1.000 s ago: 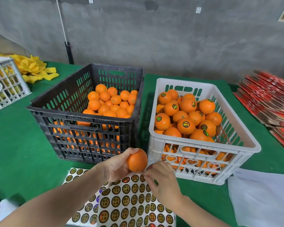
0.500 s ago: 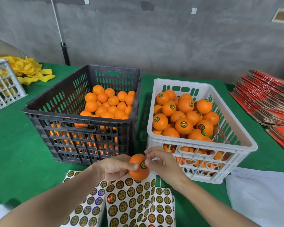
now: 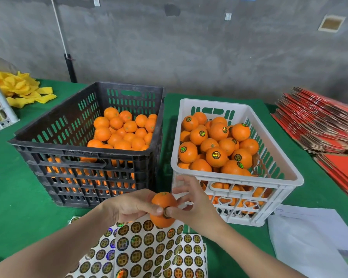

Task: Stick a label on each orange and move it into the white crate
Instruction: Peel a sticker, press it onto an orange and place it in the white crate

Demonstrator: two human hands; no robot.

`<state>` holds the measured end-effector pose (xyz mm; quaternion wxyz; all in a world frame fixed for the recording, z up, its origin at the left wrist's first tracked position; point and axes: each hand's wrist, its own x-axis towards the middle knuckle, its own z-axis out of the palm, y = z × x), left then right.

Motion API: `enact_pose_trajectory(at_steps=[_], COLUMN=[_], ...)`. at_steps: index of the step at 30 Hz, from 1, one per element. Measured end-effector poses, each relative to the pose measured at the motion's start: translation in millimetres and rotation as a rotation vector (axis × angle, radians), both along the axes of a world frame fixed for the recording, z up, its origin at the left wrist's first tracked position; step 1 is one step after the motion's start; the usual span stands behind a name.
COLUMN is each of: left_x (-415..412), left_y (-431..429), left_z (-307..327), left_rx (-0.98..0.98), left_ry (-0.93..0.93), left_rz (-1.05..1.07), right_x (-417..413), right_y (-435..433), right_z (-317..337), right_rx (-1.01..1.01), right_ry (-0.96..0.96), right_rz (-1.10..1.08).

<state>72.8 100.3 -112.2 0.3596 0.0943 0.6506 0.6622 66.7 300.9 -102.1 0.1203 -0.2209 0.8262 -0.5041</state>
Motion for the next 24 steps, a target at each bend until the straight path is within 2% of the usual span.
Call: enact_pose_trajectory(at_steps=[4, 6, 9, 12, 14, 16, 18, 20, 24], left_x=[-2.6, -4.6, -9.4, -19.8, -28.4, -30.8, -32.5, -34.8, -39.2], left_y=[7.5, 12.8, 26.4, 34.9, 37.4, 40.6, 41.5, 42.8, 44.6], left_z=[15.5, 22.5, 31.1, 33.4, 34.1, 36.8, 36.9, 35.6, 38.5], left_rx=[-0.017, 0.006, 0.034, -0.093, -0.161, -0.186, -0.184, -0.099, 0.041], left_ry=[0.073, 0.086, 0.086, 0.042, 0.071, 0.146, 0.207, 0.174, 0.075], left_rz=[-0.089, -0.097, -0.061, 0.082, 0.142, 0.137, 0.154, 0.174, 0.244], right_x=[7.6, 9.7, 12.2, -2.1, -32.8, -76.7, -114.3, -135.6, -149.4], right_y=[13.2, 19.0, 22.4, 36.5, 57.4, 83.1, 108.5, 126.4, 139.7], right_z=[15.3, 22.8, 35.6, 57.6, 74.3, 87.4, 90.9, 81.6, 59.2], right_rx=[0.081, 0.170, 0.209, 0.061, 0.000, 0.149, 0.466, 0.743, 0.936], right_ry=[0.038, 0.115, 0.302, 0.307, 0.315, 0.382, 0.361, 0.244, 0.085], right_rz=[0.230, 0.288, 0.215, 0.088, -0.103, -0.331, -0.516, -0.548, -0.487])
